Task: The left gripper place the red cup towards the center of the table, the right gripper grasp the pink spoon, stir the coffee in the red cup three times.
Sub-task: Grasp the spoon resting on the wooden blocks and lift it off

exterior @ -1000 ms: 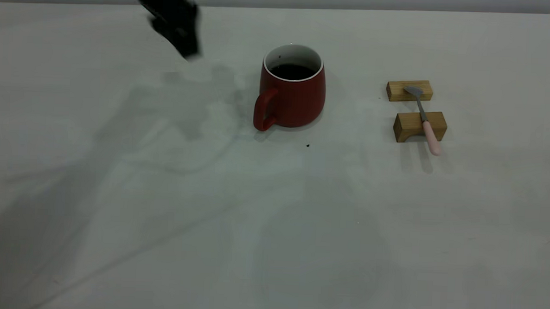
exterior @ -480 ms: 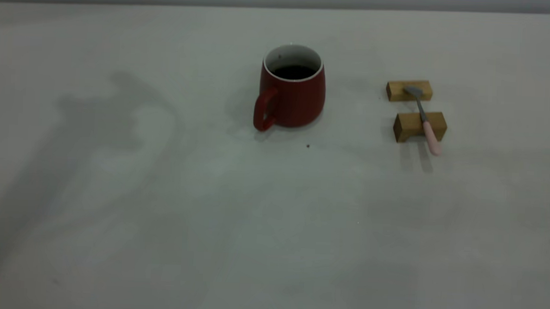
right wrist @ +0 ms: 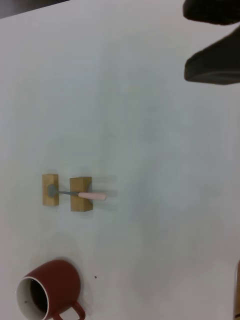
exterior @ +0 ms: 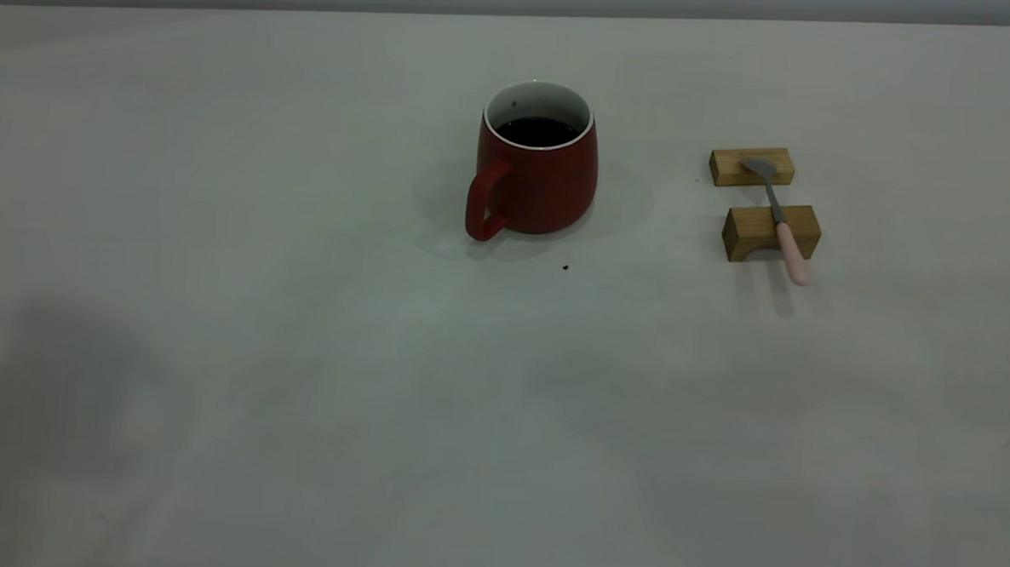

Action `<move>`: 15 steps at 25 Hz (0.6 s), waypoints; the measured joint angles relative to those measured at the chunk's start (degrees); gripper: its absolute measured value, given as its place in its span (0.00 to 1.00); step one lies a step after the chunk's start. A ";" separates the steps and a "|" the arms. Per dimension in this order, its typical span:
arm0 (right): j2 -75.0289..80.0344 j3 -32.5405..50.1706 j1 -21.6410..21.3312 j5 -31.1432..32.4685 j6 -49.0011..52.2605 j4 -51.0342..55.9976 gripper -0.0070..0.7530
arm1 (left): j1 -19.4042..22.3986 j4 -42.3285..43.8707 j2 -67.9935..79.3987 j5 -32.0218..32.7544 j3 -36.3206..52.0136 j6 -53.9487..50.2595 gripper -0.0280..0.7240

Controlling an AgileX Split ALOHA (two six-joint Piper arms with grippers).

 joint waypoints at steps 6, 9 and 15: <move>0.00 0.00 0.00 0.00 0.05 0.00 0.32 | 0.00 0.00 -18.79 0.00 20.62 -2.72 0.63; 0.00 0.00 0.00 0.00 0.05 0.00 0.32 | 0.00 -0.07 -27.33 0.00 29.00 -2.72 0.63; 0.00 0.00 0.00 0.00 0.00 0.00 0.32 | 0.00 -1.39 -41.13 -0.43 42.36 -2.77 0.63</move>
